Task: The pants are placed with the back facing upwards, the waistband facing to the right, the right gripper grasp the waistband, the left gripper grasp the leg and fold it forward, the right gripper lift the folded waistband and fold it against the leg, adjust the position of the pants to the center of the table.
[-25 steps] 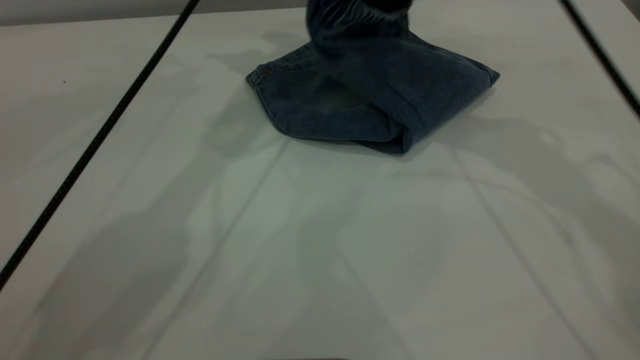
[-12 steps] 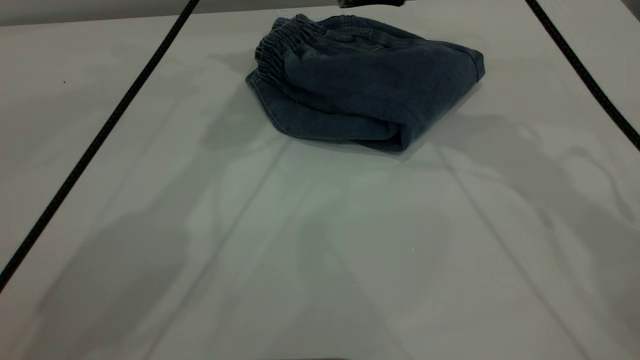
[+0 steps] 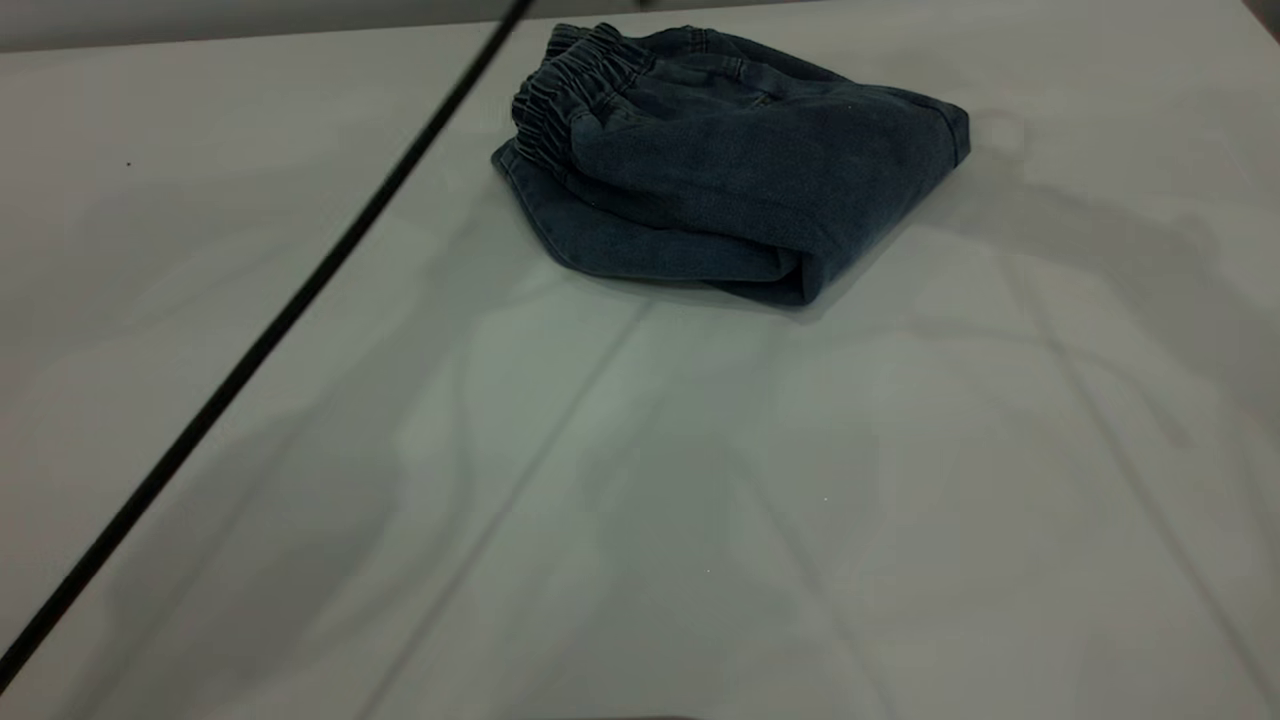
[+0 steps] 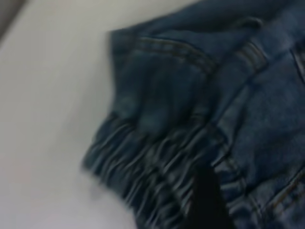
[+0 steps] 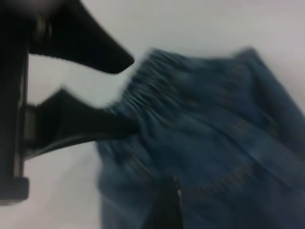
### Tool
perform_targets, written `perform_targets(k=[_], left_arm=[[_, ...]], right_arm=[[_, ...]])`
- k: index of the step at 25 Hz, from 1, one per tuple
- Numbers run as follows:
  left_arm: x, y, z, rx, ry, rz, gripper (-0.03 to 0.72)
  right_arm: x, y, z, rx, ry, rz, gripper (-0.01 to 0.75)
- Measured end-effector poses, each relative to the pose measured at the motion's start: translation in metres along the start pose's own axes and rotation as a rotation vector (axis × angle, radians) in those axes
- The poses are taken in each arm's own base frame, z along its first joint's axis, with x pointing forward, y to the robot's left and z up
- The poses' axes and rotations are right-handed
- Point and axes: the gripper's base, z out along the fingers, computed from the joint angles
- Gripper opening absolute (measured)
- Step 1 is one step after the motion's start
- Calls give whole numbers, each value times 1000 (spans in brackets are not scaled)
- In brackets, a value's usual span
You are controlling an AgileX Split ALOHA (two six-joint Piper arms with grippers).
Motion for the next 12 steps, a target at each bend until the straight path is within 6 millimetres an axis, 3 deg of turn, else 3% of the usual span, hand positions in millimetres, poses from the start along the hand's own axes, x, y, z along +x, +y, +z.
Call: perform_targets(k=[5, 12], left_arm=[[10, -24, 46, 67, 61, 239, 447], [24, -51, 91, 143, 119, 374, 447]], right_arm=[[4, -23, -13, 57, 81, 30, 598], [6, -26, -17, 53, 104, 37, 592]])
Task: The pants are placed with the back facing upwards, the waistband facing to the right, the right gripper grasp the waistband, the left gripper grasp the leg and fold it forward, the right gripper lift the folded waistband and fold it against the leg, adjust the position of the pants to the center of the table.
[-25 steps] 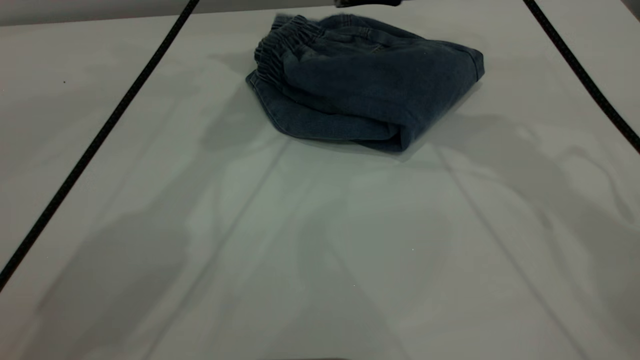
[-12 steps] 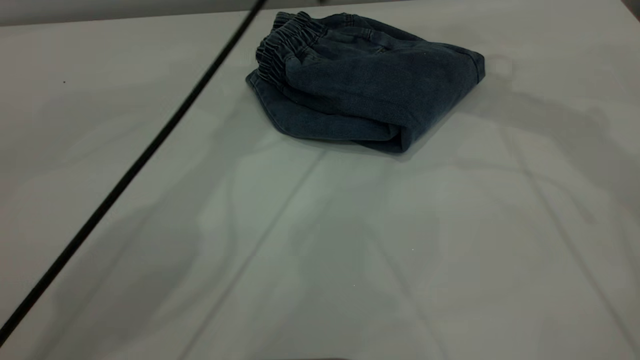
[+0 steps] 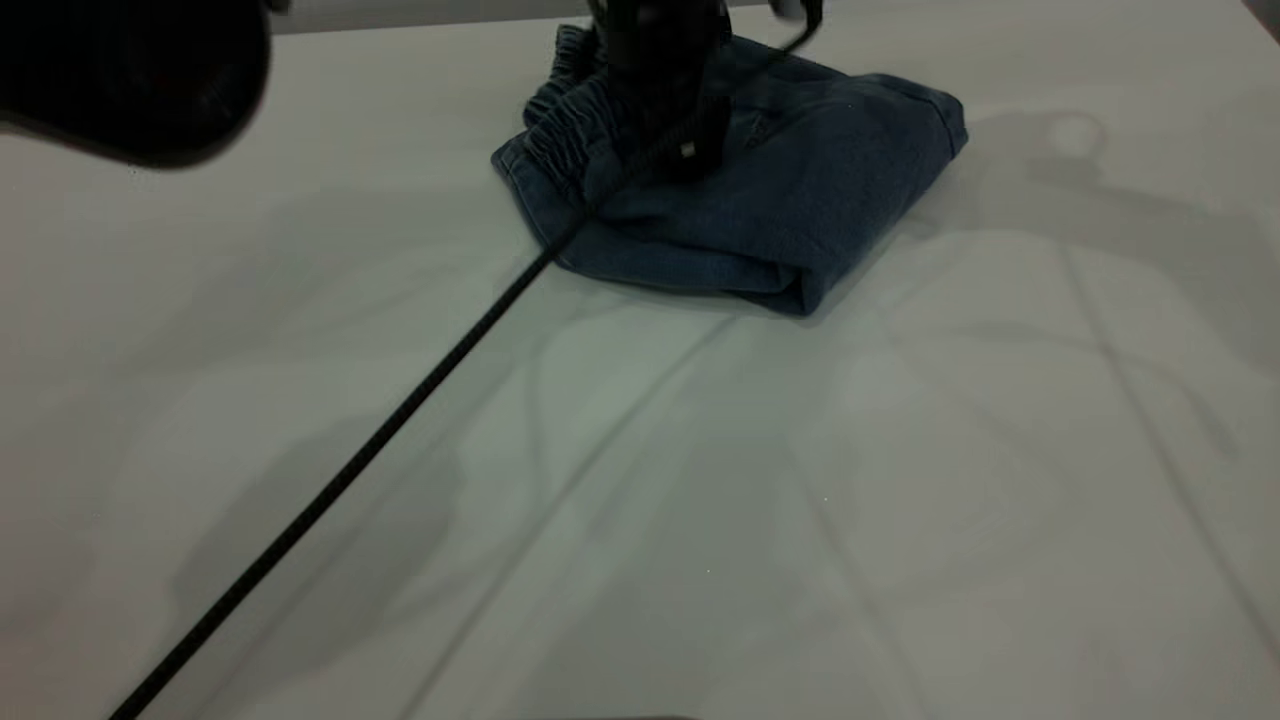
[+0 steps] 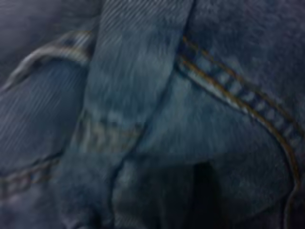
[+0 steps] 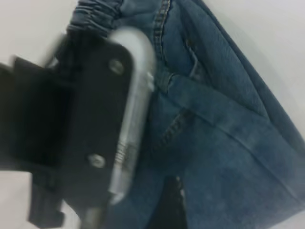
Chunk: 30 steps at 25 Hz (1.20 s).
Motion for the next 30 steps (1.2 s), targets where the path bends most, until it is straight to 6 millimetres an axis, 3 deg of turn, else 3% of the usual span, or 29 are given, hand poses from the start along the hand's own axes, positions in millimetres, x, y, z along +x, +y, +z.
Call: perform_targets(k=[6, 15, 20, 25, 30], left_arm=[[2, -3, 11, 1, 17, -192, 447], [-5, -7, 11, -79, 42, -821, 447], [-10, -1, 4, -106, -10, -869, 447], [-22, 8, -27, -150, -96, -855, 424], [-41, 18, -98, -216, -211, -820, 414]], right_arm=[[1, -3, -2, -1, 14, -4, 591], [1, -16, -12, -7, 26, 21, 591], [-1, -15, -17, -8, 18, 15, 591], [-12, 0, -41, -11, -32, -27, 591], [-28, 32, -93, -36, -115, -87, 591]])
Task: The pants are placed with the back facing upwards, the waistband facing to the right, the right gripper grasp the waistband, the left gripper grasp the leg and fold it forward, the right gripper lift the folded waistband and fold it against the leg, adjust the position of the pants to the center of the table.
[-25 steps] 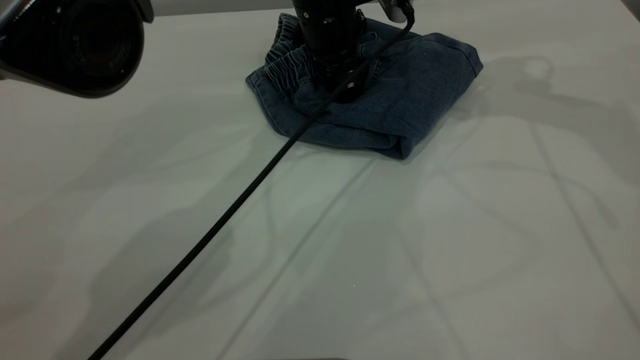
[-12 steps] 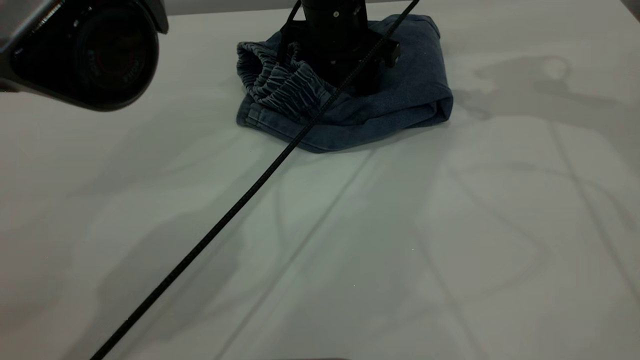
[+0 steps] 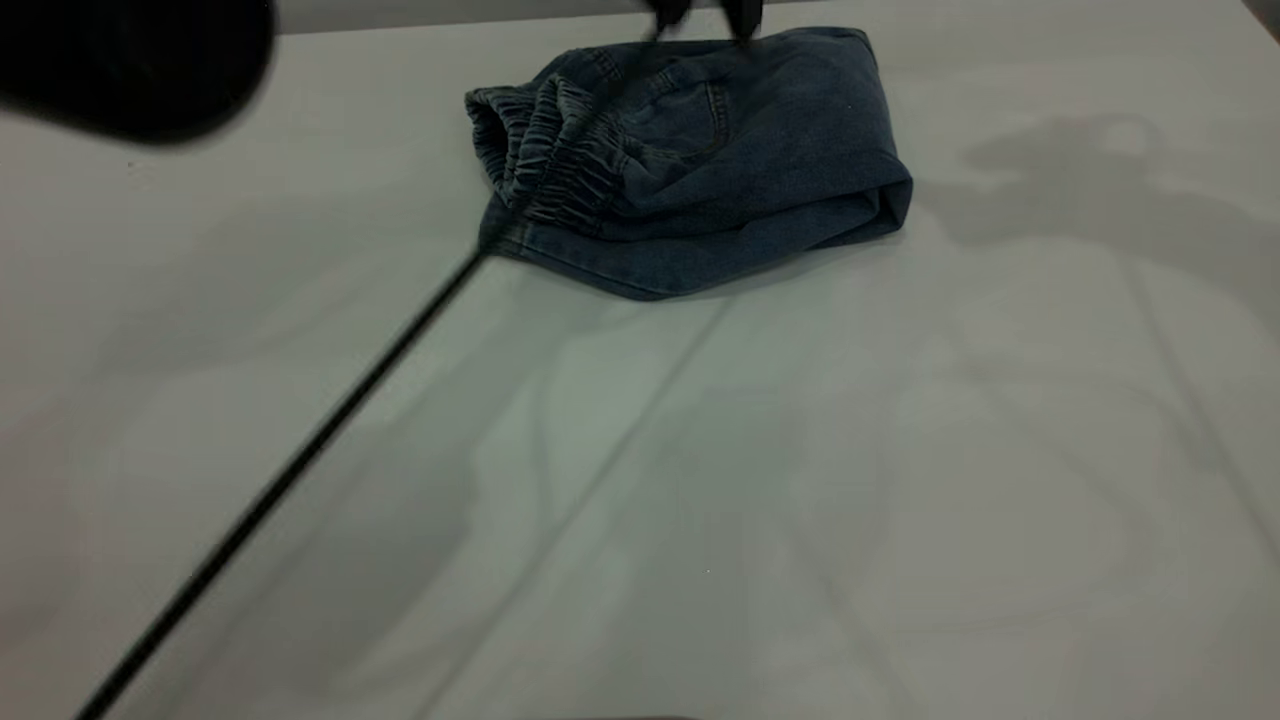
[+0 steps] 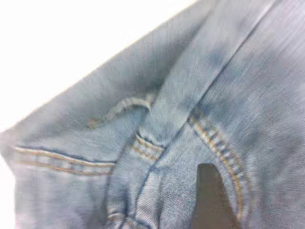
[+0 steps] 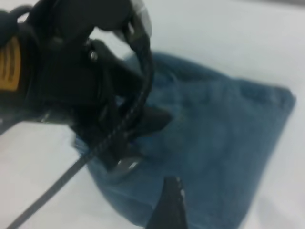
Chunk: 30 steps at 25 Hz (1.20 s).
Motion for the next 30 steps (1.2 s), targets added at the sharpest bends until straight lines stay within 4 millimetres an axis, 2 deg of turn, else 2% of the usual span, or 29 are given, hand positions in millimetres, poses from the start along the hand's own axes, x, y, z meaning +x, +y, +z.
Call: perform_targets(k=[4, 8, 13, 17, 21, 24, 27, 30], left_arm=[[-28, 2, -64, -35, -119, 42, 413], [-42, 6, -125, -101, -179, 68, 413], [-40, 10, -197, -156, -202, 82, 413], [-23, 9, -268, -152, -224, 78, 412], [18, 8, -335, -152, -228, 77, 412], [61, 7, -379, -152, -234, 74, 412], [115, 7, -421, -153, -258, 73, 412], [173, 7, -453, -154, -302, 70, 412]], right_arm=[[-16, 31, -48, -18, -87, -34, 591], [-20, 66, -98, -44, -137, -84, 591], [-7, 108, -160, -87, -126, -121, 590], [15, 142, -207, -120, -104, -117, 590], [36, 166, -243, -126, -98, -111, 590], [50, 177, -265, -99, -138, -91, 590], [72, 185, -281, -57, -163, -80, 590], [102, 189, -296, 1, -188, -84, 590]])
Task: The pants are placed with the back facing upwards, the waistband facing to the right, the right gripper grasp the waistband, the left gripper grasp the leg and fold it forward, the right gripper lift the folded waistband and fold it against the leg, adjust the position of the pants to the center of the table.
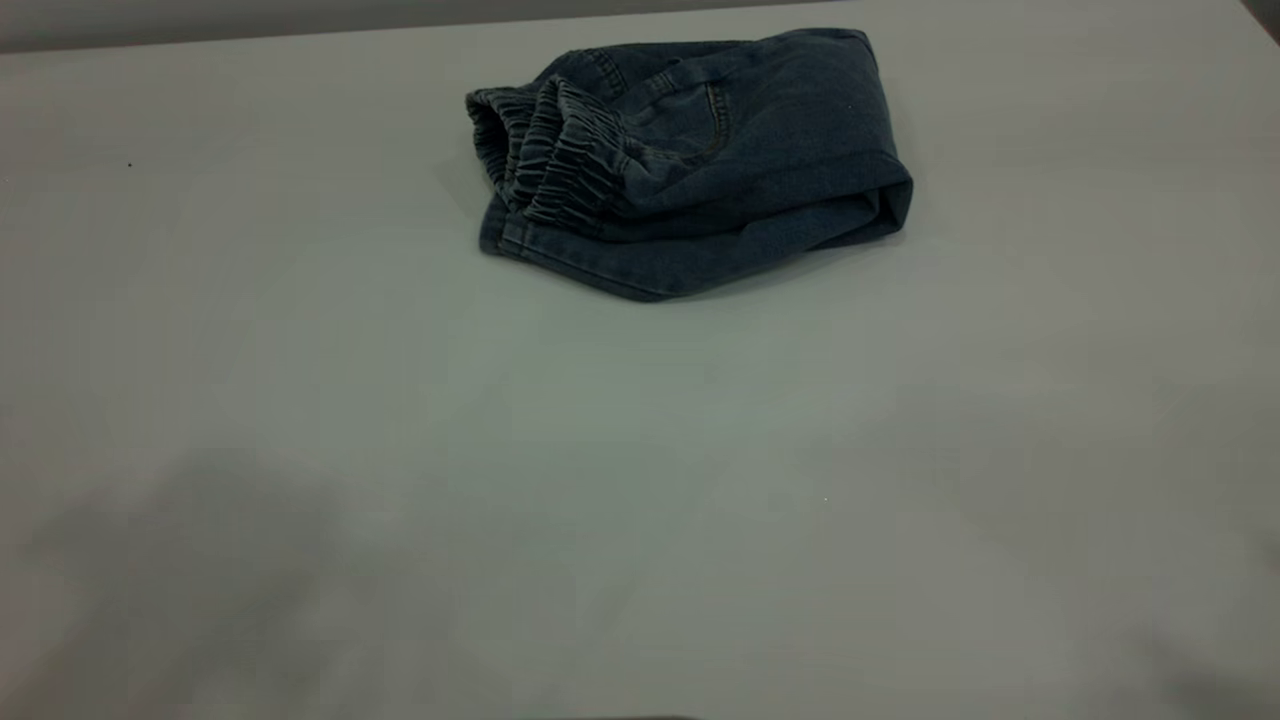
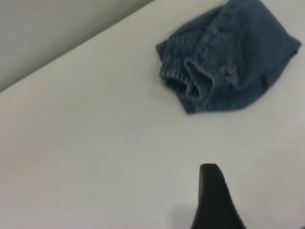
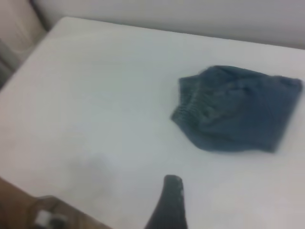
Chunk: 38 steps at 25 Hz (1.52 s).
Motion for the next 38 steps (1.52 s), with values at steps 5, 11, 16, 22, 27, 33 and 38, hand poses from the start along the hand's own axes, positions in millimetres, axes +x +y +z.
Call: perform_targets(k=[5, 11, 16, 22, 27, 33, 38], left_arm=[[77, 1, -61, -2, -114, -18, 412], [151, -2, -94, 1, -238, -37, 412], [177, -6, -85, 9, -224, -37, 412], [196, -16, -47, 63, -83, 31, 412], [214, -25, -20, 114, 23, 50, 412], [234, -32, 4, 148, 130, 47, 412], [240, -37, 10, 193, 155, 28, 412]], right_arm=[[51, 0, -13, 86, 11, -8, 590], [108, -3, -18, 142, 11, -28, 590], [147, -4, -24, 187, -28, -87, 590], [192, -21, -16, 307, -64, -114, 590], [219, -38, 1, 357, -40, -96, 590], [225, -46, 9, 383, -60, -88, 590], [224, -46, 9, 385, -66, -86, 590]])
